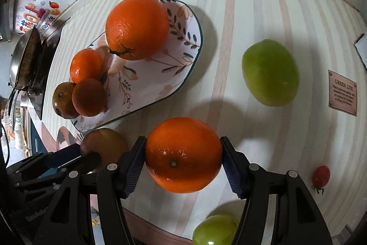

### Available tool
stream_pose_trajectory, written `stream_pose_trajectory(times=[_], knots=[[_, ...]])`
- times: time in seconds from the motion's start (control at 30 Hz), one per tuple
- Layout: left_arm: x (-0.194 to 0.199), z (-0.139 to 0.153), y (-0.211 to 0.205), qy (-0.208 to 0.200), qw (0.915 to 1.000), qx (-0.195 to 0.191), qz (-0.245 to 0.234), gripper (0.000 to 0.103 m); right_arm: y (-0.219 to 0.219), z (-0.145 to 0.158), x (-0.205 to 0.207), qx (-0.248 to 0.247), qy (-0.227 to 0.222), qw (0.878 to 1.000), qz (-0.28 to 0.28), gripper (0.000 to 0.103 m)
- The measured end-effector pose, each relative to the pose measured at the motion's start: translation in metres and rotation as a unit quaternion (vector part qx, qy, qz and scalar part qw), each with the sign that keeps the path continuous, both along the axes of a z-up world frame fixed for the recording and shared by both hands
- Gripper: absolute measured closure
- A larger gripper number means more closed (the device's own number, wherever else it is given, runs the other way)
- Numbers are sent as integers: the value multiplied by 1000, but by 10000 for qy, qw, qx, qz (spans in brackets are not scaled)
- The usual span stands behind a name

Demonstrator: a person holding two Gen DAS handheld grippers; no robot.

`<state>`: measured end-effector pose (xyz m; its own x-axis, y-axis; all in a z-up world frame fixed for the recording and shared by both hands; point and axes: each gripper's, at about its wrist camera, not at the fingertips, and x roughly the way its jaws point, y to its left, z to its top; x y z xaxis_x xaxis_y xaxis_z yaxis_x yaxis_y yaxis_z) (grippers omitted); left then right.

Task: Organize fruits
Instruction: 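Grasp the red apple with the left tool while the right tool holds the orange, then lower the apple and orange onto the plate and open both tools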

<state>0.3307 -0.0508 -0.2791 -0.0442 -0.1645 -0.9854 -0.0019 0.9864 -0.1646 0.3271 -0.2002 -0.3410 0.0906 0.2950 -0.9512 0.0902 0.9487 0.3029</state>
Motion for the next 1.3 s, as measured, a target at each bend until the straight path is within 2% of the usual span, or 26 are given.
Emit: stream_pose_trajectory(times=[0.1,0.27,0.33,0.37,0.6,0.7,0.8,0.9,1.03,1.13,1.3], knots=[[-12,-17,-2,80,10000,11,-30,32,-7,-5,0,70,61,9999,-64,37],[-2,-40,-11,252,9994,-250,36,32,-16,-16,2,67,172,9997,-167,37],[-1,-47,-12,346,9983,-439,143,34,-20,-19,3,66,200,9996,-192,37],[-1,-48,-13,336,9980,-503,187,39,-22,-19,2,55,209,9996,-192,37],[-13,-33,-27,-212,9997,-37,61,40,-35,-14,-1,110,170,9995,-256,37],[-14,-19,-23,-351,9993,-73,100,40,-37,-9,1,157,123,9995,-243,37],[-13,9,-10,-557,9978,-258,235,40,-33,2,5,244,5,9996,-155,37],[3,43,3,-818,9951,-426,357,40,-19,15,12,398,-139,9991,-12,37],[51,66,20,-1024,9932,-387,405,40,7,27,25,588,-318,9976,189,37],[91,57,24,-951,9949,-161,298,39,28,27,37,632,-445,9966,291,37],[130,20,29,-441,9990,75,97,39,47,15,51,589,-427,9971,241,37]])
